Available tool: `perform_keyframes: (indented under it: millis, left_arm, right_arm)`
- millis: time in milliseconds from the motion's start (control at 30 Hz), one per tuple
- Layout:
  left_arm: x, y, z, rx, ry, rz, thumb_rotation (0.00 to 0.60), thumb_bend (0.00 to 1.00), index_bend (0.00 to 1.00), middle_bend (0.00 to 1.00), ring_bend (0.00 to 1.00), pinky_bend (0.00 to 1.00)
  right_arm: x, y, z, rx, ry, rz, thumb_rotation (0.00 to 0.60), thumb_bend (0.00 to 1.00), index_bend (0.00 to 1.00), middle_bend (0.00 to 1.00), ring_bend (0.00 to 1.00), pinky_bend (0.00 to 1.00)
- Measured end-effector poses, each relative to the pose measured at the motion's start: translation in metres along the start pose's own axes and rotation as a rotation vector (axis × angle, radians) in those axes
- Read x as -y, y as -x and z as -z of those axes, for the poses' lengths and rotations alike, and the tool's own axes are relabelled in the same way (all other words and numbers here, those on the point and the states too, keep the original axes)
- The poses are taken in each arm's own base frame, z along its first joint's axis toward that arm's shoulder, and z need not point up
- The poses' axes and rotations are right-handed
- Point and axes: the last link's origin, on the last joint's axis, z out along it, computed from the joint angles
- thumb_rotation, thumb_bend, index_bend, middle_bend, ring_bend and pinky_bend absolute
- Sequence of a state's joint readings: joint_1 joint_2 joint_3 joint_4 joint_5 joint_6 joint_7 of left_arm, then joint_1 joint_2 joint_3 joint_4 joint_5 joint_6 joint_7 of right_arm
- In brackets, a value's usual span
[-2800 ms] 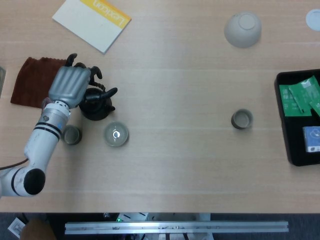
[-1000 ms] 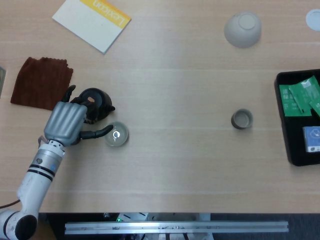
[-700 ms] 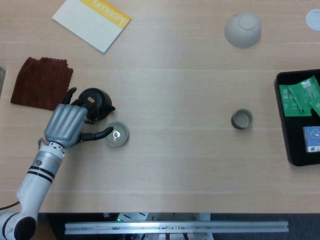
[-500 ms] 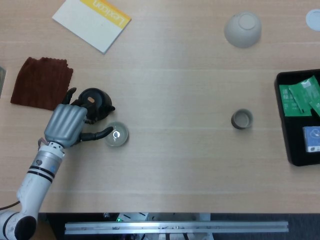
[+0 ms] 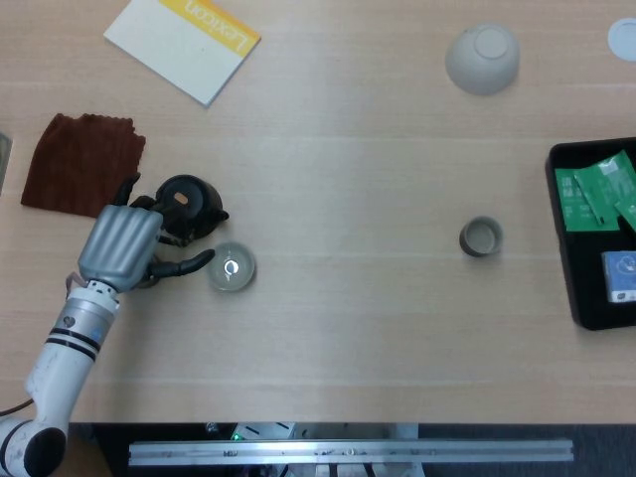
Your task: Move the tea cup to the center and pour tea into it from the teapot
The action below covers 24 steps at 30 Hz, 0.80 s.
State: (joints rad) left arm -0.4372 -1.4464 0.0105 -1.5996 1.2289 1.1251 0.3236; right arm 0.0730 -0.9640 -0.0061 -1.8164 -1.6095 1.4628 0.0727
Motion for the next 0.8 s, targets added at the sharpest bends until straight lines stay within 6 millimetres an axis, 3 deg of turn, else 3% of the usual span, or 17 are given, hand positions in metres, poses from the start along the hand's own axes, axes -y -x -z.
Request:
perform_keyframes:
  millis: [800]
  left_arm:
    - [-0.005,0.011,0.005,0.012,0.019,0.006,0.0,0.08,0.4,0.44,0.31,0.0]
  right_arm:
    - [0.001,0.0,0.001,0.002,0.006,0.002,0.6,0.34,0.13,0.21,0.03,0.12]
